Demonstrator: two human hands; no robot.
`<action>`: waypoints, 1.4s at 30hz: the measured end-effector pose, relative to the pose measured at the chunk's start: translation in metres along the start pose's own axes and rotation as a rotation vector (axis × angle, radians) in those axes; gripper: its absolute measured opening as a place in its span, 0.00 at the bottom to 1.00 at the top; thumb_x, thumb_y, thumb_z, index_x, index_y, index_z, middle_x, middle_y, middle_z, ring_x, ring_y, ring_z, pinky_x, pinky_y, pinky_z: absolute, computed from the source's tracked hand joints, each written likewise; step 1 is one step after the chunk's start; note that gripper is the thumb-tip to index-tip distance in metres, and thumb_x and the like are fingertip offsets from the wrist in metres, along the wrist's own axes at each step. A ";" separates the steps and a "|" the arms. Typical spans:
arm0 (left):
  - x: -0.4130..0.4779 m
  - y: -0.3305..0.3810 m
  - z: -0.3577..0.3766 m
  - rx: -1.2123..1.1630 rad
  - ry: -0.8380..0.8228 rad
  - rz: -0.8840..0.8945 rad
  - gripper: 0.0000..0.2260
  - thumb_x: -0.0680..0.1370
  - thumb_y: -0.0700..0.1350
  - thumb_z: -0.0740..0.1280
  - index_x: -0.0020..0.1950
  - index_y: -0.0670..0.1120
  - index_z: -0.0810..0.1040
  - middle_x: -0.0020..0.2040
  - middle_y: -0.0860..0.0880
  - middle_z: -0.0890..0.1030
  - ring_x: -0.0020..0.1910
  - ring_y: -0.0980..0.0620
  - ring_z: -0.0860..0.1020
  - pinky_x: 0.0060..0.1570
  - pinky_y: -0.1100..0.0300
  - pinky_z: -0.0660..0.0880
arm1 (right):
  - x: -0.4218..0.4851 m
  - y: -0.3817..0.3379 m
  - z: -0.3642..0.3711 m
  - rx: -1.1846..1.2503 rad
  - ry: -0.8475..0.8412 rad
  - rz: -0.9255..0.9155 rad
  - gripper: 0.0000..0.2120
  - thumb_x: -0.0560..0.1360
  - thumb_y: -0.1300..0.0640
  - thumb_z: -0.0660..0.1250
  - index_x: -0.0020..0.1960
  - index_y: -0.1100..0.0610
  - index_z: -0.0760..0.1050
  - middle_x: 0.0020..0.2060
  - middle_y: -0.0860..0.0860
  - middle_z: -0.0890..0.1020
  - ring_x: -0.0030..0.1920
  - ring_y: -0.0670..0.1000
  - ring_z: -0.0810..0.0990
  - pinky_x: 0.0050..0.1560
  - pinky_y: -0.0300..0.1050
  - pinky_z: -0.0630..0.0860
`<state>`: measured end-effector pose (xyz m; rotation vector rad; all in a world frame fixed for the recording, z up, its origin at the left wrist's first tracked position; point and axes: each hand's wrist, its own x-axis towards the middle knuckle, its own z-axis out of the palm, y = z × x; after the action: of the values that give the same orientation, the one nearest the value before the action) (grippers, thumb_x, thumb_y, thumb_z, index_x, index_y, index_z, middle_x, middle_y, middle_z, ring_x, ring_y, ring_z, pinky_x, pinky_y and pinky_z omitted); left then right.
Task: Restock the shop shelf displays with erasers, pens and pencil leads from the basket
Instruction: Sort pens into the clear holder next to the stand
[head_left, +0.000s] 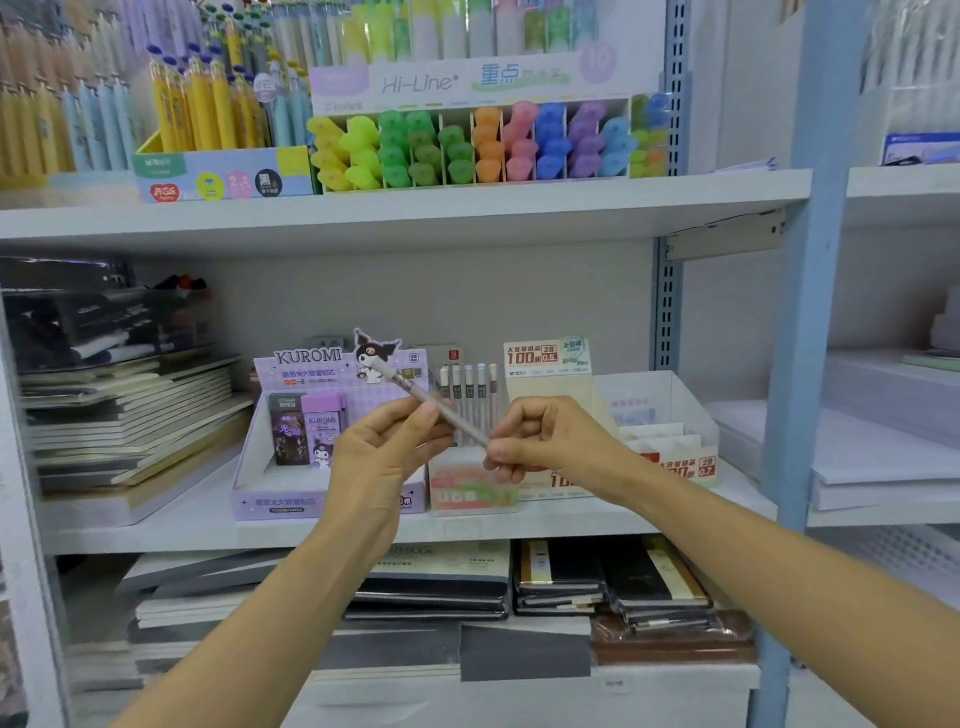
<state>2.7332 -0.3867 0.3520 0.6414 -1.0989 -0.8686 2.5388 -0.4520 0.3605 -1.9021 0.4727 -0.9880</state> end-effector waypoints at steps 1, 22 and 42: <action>-0.001 0.000 0.001 0.024 -0.003 0.010 0.14 0.69 0.45 0.73 0.52 0.40 0.83 0.46 0.40 0.85 0.46 0.45 0.85 0.46 0.60 0.81 | 0.001 -0.003 0.000 -0.048 -0.009 0.004 0.05 0.73 0.61 0.72 0.47 0.62 0.79 0.41 0.59 0.85 0.39 0.54 0.84 0.41 0.42 0.81; -0.006 -0.043 -0.026 1.441 -0.336 0.472 0.30 0.79 0.47 0.65 0.79 0.52 0.56 0.79 0.54 0.55 0.79 0.56 0.48 0.77 0.57 0.45 | 0.050 -0.016 -0.035 -0.421 0.621 -0.146 0.07 0.80 0.59 0.64 0.56 0.61 0.75 0.44 0.54 0.84 0.39 0.44 0.83 0.40 0.35 0.76; -0.004 -0.054 -0.030 1.519 -0.349 0.530 0.31 0.79 0.44 0.63 0.80 0.50 0.54 0.78 0.50 0.57 0.79 0.52 0.48 0.77 0.58 0.50 | 0.075 0.017 -0.023 -0.774 0.452 -0.076 0.11 0.79 0.56 0.65 0.60 0.55 0.73 0.43 0.51 0.86 0.46 0.48 0.82 0.51 0.48 0.77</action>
<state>2.7458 -0.4106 0.2960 1.3336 -2.0720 0.5119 2.5672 -0.5222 0.3851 -2.3681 1.1879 -1.4308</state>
